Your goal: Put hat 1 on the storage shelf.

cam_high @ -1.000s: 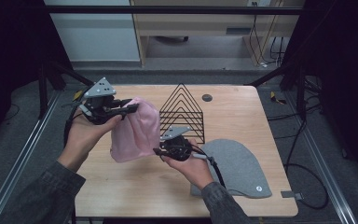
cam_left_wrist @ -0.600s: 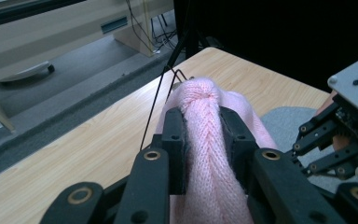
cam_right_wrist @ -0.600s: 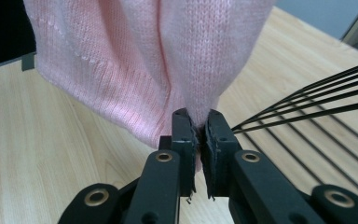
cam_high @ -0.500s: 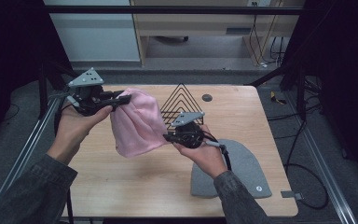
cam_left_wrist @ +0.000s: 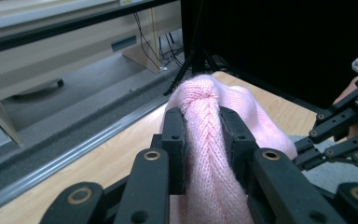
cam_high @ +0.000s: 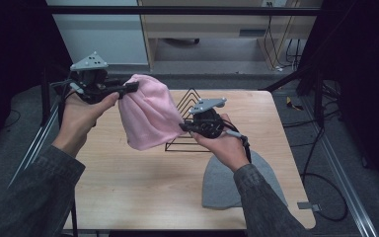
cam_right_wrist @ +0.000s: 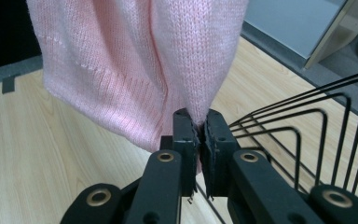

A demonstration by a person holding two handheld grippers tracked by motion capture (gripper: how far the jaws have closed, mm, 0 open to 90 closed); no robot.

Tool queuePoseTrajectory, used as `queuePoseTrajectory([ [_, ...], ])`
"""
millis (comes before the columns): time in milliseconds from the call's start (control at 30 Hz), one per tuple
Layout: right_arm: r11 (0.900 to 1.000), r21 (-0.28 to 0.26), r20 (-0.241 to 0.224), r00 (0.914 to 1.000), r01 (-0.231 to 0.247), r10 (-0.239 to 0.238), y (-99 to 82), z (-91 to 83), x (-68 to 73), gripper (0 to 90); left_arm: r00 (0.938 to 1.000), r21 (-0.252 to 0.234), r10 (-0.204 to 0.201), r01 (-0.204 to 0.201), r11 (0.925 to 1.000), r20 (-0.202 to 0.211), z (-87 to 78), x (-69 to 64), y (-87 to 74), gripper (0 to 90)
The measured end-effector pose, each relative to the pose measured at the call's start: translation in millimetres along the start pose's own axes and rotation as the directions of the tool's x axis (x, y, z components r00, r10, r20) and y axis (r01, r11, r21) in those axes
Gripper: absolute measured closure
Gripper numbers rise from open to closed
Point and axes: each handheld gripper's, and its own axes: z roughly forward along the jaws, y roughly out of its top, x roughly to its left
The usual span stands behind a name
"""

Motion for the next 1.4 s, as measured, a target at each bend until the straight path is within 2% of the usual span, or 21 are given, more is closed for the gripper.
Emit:
queuePoseTrajectory([
  [133, 0.9998, -0.019, 0.0, 1.0, -0.01, 0.01, 6.9, -0.5, -8.6, 85.2, 1.0, -0.011, -0.003, 0.003, 0.9999, 0.0, 6.0, 4.5, 11.8, 74.0],
  [300, 0.9994, -0.028, 0.012, 0.9997, -0.019, 0.02, 12.3, -0.5, -18.6, 85.2, 0.9999, -0.011, 0.014, -0.014, 0.9998, 0.0, 14.2, 7.9, 23.3, 73.9],
  [367, 0.9989, -0.037, 0.021, 0.9993, -0.029, 0.03, 14.0, -1.4, -27.4, 85.1, 0.9998, -0.021, 0.018, -0.018, 0.9996, 0.003, 19.8, 9.0, 30.3, 73.9],
  [567, 0.997, -0.058, 0.039, 0.9978, -0.051, 0.054, 14.9, -7.5, -41.3, 85.1, 0.9993, -0.032, 0.035, -0.035, 0.9989, 0.007, 31.3, 6.9, 42.2, 73.8],
  [700, 0.9964, -0.065, 0.05, 0.997, -0.055, 0.059, 13.5, -9.5, -46.8, 85.0, 0.9981, -0.031, 0.062, -0.062, 0.9976, 0.001, 37.4, 5.3, 44.7, 73.7],
  [1000, 0.9969, -0.054, 0.071, 0.9956, -0.057, 0.061, 9.5, -4.5, -54.2, 84.9, 0.9981, -0.032, 0.061, -0.061, 0.9976, 0.002, 49.6, 4.9, 45.4, 73.7],
  [1200, 0.9949, -0.075, 0.083, 0.9938, -0.068, 0.074, 7.4, -3.0, -60.6, 84.8, 0.9981, -0.049, 0.062, -0.062, 0.9969, 0.001, 57.2, 4.0, 47.7, 73.7],
  [1400, 0.9944, -0.073, 0.093, 0.9922, -0.075, 0.082, 4.2, -3.2, -63.4, 84.7, 0.9979, -0.057, 0.065, -0.065, 0.9963, 0.007, 64.4, 4.9, 47.0, 73.5],
])
